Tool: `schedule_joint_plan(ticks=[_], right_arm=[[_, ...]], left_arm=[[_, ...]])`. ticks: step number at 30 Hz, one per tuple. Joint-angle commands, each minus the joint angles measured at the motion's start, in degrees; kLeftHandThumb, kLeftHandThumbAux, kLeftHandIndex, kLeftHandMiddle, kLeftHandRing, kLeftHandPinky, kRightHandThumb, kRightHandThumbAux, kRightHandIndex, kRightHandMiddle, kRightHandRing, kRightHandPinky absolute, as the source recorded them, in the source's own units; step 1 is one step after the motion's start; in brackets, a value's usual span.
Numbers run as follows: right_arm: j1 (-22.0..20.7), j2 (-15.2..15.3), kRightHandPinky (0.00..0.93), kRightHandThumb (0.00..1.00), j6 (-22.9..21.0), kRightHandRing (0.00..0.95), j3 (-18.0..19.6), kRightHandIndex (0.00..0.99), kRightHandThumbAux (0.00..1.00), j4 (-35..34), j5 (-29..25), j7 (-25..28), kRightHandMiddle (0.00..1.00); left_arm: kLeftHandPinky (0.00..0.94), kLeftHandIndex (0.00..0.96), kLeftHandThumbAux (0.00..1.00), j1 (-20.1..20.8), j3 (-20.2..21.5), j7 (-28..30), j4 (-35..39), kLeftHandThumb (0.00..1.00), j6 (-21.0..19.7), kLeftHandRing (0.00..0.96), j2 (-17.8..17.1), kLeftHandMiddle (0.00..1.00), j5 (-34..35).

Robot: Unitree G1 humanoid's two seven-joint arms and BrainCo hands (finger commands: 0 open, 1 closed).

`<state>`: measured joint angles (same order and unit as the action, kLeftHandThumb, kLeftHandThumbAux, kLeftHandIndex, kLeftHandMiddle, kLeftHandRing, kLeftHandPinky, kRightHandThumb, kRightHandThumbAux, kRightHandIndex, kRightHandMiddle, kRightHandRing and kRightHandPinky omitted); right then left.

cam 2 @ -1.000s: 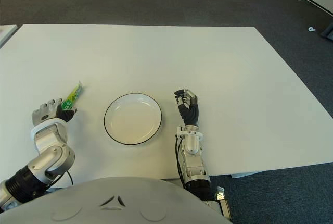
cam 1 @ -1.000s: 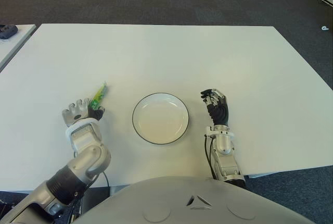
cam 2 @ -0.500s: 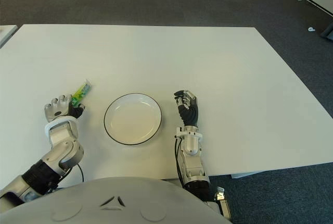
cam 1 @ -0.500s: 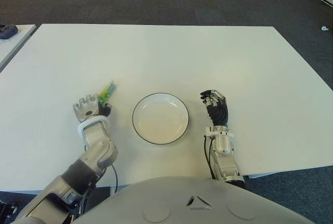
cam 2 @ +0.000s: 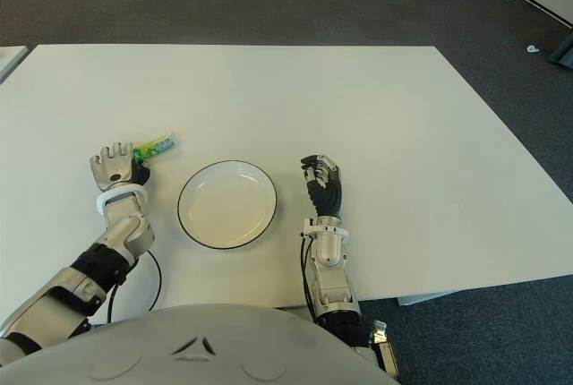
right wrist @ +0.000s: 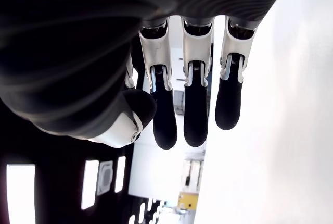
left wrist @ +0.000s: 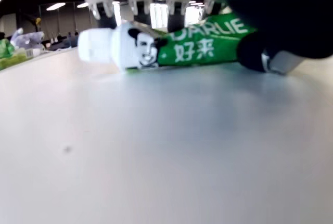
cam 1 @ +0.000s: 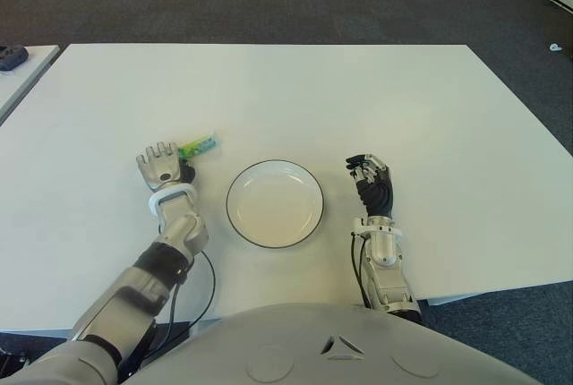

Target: Put the toothpaste on the table into the plate.

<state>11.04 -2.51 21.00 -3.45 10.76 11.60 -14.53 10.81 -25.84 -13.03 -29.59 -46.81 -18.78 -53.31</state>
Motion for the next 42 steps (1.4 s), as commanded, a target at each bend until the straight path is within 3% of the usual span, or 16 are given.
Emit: schedule_joint_plan(ticks=[1,14,20,24,27,29,32,36,42], right_arm=[[0.5,0.0,0.432,0.704,-1.7,0.435,0.3,0.426,0.73,-0.6,-0.3,0.5,0.454],[0.8,0.6,0.432,0.703,-2.5,0.436,1.0,0.427,0.731,-1.3,-1.1,1.1,0.461],[0.7,0.7,0.432,0.704,-2.2,0.437,1.3,0.427,0.732,-1.1,-1.1,1.2,0.462],[0.7,0.6,0.433,0.704,-2.4,0.438,1.5,0.427,0.732,-1.2,-1.1,1.3,0.463],[0.6,0.6,0.435,0.704,-2.5,0.44,1.5,0.427,0.732,-1.1,-1.2,1.5,0.463],[0.5,0.6,0.434,0.704,-2.5,0.441,1.5,0.427,0.732,-1.1,-1.3,1.7,0.463],[0.5,0.6,0.432,0.704,-2.7,0.441,1.6,0.427,0.732,-1.1,-1.3,1.8,0.462],[0.4,0.5,0.432,0.704,-2.7,0.44,1.7,0.427,0.732,-0.9,-1.1,1.5,0.461],[0.3,0.4,0.425,0.703,-2.8,0.432,1.8,0.426,0.732,-0.8,-0.8,1.3,0.456]], left_arm=[[0.037,0.011,0.352,0.7,2.8,-3.8,-19.7,0.59,7.6,0.0,4.5,0.006,7.2],[0.061,0.07,0.387,3.7,7.2,-10.2,-30.4,0.629,13.3,0.01,5.6,0.042,10.9],[0.141,0.091,0.395,5.2,7.9,-12.5,-32.5,0.654,14.4,0.07,6.1,0.091,11.8],[0.242,0.136,0.416,5.3,8.1,-14.3,-33.2,0.675,16.5,0.163,5.8,0.177,12.4],[0.382,0.266,0.446,4.6,8.9,-16.2,-32.3,0.697,18.9,0.342,5.4,0.347,13.2],[0.503,0.363,0.589,4.1,9.4,-17.3,-31.7,0.713,20.4,0.494,5.1,0.492,13.7],[0.615,0.41,0.659,3.2,9.8,-18.7,-30.3,0.719,21.7,0.606,4.9,0.6,14.4],[0.713,0.432,0.69,2.0,10.1,-19.8,-27.9,0.718,23.1,0.687,4.6,0.686,15.2],[0.745,0.438,0.702,1.1,9.7,-19.2,-25.6,0.713,23.2,0.73,4.1,0.733,15.1]])
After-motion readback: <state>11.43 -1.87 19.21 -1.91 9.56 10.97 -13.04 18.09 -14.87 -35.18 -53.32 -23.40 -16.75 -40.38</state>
